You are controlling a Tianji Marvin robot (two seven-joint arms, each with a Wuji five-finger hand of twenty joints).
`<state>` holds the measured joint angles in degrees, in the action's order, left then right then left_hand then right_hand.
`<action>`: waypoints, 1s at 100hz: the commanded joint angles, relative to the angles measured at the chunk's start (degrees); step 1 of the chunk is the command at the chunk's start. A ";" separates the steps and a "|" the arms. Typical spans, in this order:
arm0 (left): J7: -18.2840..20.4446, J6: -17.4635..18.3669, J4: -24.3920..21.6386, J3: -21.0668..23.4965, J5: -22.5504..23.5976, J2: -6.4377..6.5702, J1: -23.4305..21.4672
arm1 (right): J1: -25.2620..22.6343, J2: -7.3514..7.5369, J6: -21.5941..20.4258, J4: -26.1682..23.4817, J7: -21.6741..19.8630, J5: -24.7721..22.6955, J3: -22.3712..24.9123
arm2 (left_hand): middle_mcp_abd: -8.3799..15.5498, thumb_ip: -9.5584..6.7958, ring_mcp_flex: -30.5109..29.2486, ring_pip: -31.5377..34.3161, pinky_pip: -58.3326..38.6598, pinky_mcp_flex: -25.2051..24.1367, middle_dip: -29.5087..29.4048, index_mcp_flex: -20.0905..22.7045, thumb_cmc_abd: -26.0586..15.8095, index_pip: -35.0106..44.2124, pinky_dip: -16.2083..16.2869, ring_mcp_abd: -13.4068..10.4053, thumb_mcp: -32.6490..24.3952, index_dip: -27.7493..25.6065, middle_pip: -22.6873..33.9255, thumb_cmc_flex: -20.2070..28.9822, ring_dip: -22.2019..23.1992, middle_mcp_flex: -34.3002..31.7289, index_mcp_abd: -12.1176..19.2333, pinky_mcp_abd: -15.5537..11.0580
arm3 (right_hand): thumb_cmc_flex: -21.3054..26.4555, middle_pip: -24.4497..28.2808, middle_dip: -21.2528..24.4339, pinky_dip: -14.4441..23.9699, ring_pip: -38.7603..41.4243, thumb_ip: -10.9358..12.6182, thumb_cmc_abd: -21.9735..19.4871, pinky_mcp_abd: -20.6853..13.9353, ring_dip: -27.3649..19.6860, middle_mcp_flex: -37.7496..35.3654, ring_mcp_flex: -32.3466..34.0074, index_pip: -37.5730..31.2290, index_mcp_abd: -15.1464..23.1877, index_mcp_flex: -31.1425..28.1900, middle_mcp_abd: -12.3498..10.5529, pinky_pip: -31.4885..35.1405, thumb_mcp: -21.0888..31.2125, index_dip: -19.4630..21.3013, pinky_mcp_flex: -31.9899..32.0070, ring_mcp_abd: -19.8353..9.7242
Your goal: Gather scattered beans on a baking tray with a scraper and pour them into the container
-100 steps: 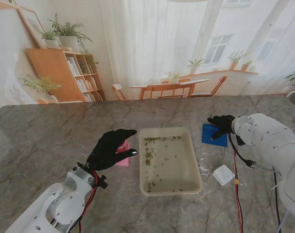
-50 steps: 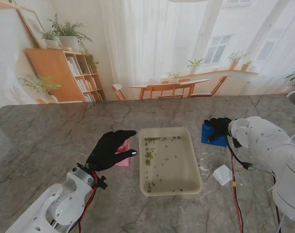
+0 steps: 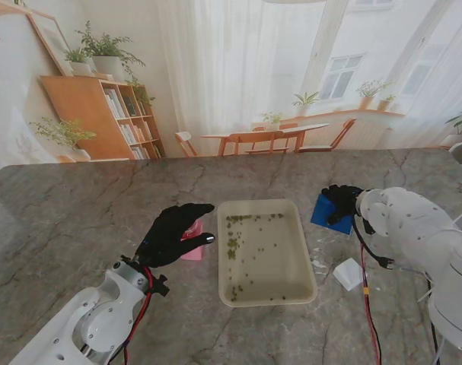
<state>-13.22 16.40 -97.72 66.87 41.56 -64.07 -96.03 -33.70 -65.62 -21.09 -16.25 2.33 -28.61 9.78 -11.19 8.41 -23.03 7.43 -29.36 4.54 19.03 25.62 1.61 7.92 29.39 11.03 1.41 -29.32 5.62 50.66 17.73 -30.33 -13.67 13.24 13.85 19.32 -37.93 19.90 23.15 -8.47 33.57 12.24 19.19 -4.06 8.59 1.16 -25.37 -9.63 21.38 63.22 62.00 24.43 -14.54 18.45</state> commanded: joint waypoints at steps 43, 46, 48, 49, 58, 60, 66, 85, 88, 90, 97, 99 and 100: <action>-0.41 0.70 0.52 -0.24 -0.70 -0.38 0.17 | -6.60 -1.12 -0.01 1.31 1.42 -1.06 -1.49 | 1.75 -5.98 -1.01 0.69 -1.69 0.32 1.11 1.65 -4.66 1.00 -0.09 -1.66 0.87 -0.99 0.19 2.38 0.37 -0.77 1.42 -0.19 | 11.11 36.87 -13.99 -0.74 39.98 -1.12 15.08 -26.71 15.23 -6.07 35.08 -21.90 0.33 0.23 -0.62 10.37 12.99 33.40 -34.66 -30.34; -0.41 0.72 0.55 -0.25 -0.74 -0.38 0.18 | -6.82 -1.13 0.10 1.32 2.11 -1.18 -1.35 | 1.66 -5.98 -1.03 0.70 -1.72 0.30 1.12 1.65 -4.61 1.00 -0.09 -1.64 0.86 -1.00 0.19 2.45 0.39 -0.77 1.38 -0.18 | 12.33 38.45 -13.31 0.43 40.58 -3.52 16.25 -28.34 13.67 -8.93 37.29 -25.15 1.55 -1.82 -1.39 10.23 13.52 32.85 -36.88 -31.63; -0.40 0.73 0.56 -0.26 -0.76 -0.38 0.19 | -6.96 -1.15 0.17 1.32 2.49 -1.25 -1.21 | 1.62 -5.98 -0.96 0.68 -1.73 0.26 1.12 1.63 -4.63 0.99 -0.09 -1.61 0.88 -1.01 0.19 2.45 0.39 -0.75 1.34 -0.17 | 13.39 39.06 -13.16 0.95 41.02 -6.15 17.20 -29.09 12.17 -10.55 38.39 -26.75 2.12 -2.93 -1.88 10.23 13.59 32.55 -38.03 -32.02; -0.40 0.74 0.57 -0.26 -0.77 -0.38 0.20 | -7.03 -1.16 0.22 1.32 2.67 -1.27 -1.11 | 1.54 -5.98 -0.97 0.69 -1.75 0.28 1.12 1.63 -4.64 0.99 -0.08 -1.59 0.87 -1.01 0.18 2.47 0.39 -0.74 1.35 -0.19 | 14.04 39.46 -13.14 1.32 41.50 -7.52 17.83 -29.52 11.18 -11.69 39.10 -28.04 2.53 -3.58 -2.29 10.19 13.69 32.32 -38.75 -32.29; -0.30 0.81 0.66 -0.31 -0.90 -0.38 0.27 | -7.61 -1.34 0.41 1.32 4.18 -1.41 0.13 | 1.65 -5.97 -1.07 0.75 -1.88 0.33 1.13 1.73 -4.61 1.05 -0.06 -1.62 0.90 -1.06 0.18 2.51 0.45 -0.73 1.42 -0.24 | 18.76 41.29 -12.99 4.32 42.94 -11.16 20.85 -31.30 6.82 -20.03 43.97 -40.57 7.40 -8.09 -5.79 10.22 13.22 28.41 -42.91 -33.57; -0.29 0.83 0.68 -0.32 -0.92 -0.38 0.30 | -7.67 -1.38 0.35 1.33 4.49 -1.45 0.29 | 1.65 -5.98 -1.07 0.76 -1.92 0.37 1.14 1.74 -4.63 1.05 -0.06 -1.61 0.87 -1.07 0.19 2.57 0.46 -0.77 1.40 -0.25 | 19.68 41.63 -12.95 4.75 42.90 -11.38 21.16 -31.67 6.24 -21.65 44.99 -44.22 8.85 -8.61 -6.67 10.30 12.93 28.00 -43.67 -33.94; -0.26 0.87 0.74 -0.35 -0.96 -0.38 0.35 | -7.71 -1.48 -0.07 1.33 5.30 -1.59 0.62 | 1.64 -5.97 -1.07 0.78 -2.00 0.40 1.15 1.83 -4.55 1.10 -0.05 -1.49 0.89 -1.10 0.21 2.62 0.48 -0.80 1.35 -0.29 | 20.72 41.82 -12.44 5.91 42.45 -11.59 21.80 -31.95 5.07 -24.74 46.89 -54.90 13.51 -10.92 -8.49 10.08 12.71 23.85 -45.08 -34.10; -0.40 0.86 0.66 -0.22 -0.74 -0.38 0.20 | -7.44 -2.16 -0.41 1.32 6.70 -1.68 1.54 | 1.71 -5.96 -1.22 0.88 -2.31 0.53 1.19 1.97 -4.51 1.18 -0.04 -1.69 0.91 -1.20 0.24 2.73 0.58 -0.84 1.50 -0.32 | 20.57 41.71 -11.95 7.95 41.21 -11.82 22.97 -32.29 3.81 -27.96 49.44 -79.66 33.26 -23.19 -10.04 10.25 13.03 3.25 -46.32 -34.40; -0.45 0.84 0.63 -0.18 -0.73 -0.38 0.15 | -7.40 -2.24 -0.35 1.32 7.09 -1.75 1.67 | 1.55 -5.95 -1.24 0.89 -2.39 0.59 1.19 1.98 -4.41 1.18 -0.03 -1.52 0.92 -1.21 0.24 2.78 0.61 -0.83 1.35 -0.28 | 20.56 41.96 -11.97 8.06 41.17 -11.87 23.18 -32.21 3.74 -28.41 49.67 -81.83 36.55 -25.46 -10.57 10.47 13.17 1.64 -46.43 -34.65; -0.47 0.81 0.61 -0.15 -0.72 -0.39 0.12 | -7.36 -2.29 -0.33 1.32 7.25 -1.77 1.79 | 1.64 -5.96 -1.28 0.92 -2.43 0.59 1.20 2.03 -4.48 1.21 -0.02 -1.56 0.89 -1.23 0.24 2.83 0.62 -0.83 1.40 -0.30 | 20.54 42.17 -11.92 8.04 41.19 -12.00 23.25 -32.30 3.70 -28.67 49.80 -83.80 38.77 -26.46 -11.06 10.48 13.22 0.44 -46.43 -34.82; -0.53 0.76 0.53 -0.05 -0.67 -0.39 0.01 | -7.23 -2.49 0.00 1.31 7.63 -1.79 2.26 | 1.68 -5.96 -1.27 0.92 -2.53 0.57 1.20 2.03 -4.46 1.21 -0.02 -1.60 0.88 -1.25 0.24 2.92 0.65 -0.83 1.39 -0.38 | 20.66 42.83 -11.97 8.11 41.35 -12.06 22.67 -32.09 3.72 -29.04 49.89 -87.99 43.02 -28.78 -11.72 10.82 13.00 1.12 -46.53 -34.74; -0.54 0.75 0.52 -0.02 -0.66 -0.39 -0.01 | -7.17 -2.54 0.14 1.31 7.74 -1.79 2.37 | 1.67 -5.96 -1.29 0.93 -2.56 0.58 1.21 2.07 -4.48 1.22 -0.02 -1.66 0.89 -1.25 0.25 2.92 0.66 -0.86 1.41 -0.37 | 20.69 43.21 -11.99 8.14 41.46 -12.04 22.47 -32.00 3.70 -29.13 49.88 -87.85 44.01 -29.59 -12.10 10.98 12.92 2.81 -46.58 -34.69; -0.54 0.74 0.51 -0.01 -0.65 -0.39 -0.03 | -7.14 -2.57 0.20 1.31 7.78 -1.80 2.42 | 1.71 -5.97 -1.23 0.91 -2.57 0.57 1.21 2.07 -4.47 1.23 -0.02 -1.66 0.87 -1.26 0.24 2.96 0.65 -0.84 1.39 -0.39 | 20.73 43.36 -11.99 8.14 41.51 -12.03 22.45 -31.96 3.70 -29.20 49.88 -87.87 44.25 -30.05 -12.21 11.04 12.90 3.64 -46.60 -34.65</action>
<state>-13.56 17.09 -97.09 66.90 40.90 -64.22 -95.71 -36.28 -66.85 -20.52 -15.36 13.56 -29.37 13.27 -11.12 8.30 -23.10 7.48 -30.74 5.27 19.03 26.35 0.38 8.54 29.38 10.67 1.37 -29.96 5.89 52.39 17.73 -30.87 -13.58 13.29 18.22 60.56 -50.25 21.81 23.05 -26.89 56.71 14.90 18.38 -33.91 34.30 -50.07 -22.07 -20.14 14.10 62.27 67.68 24.64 -55.61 20.88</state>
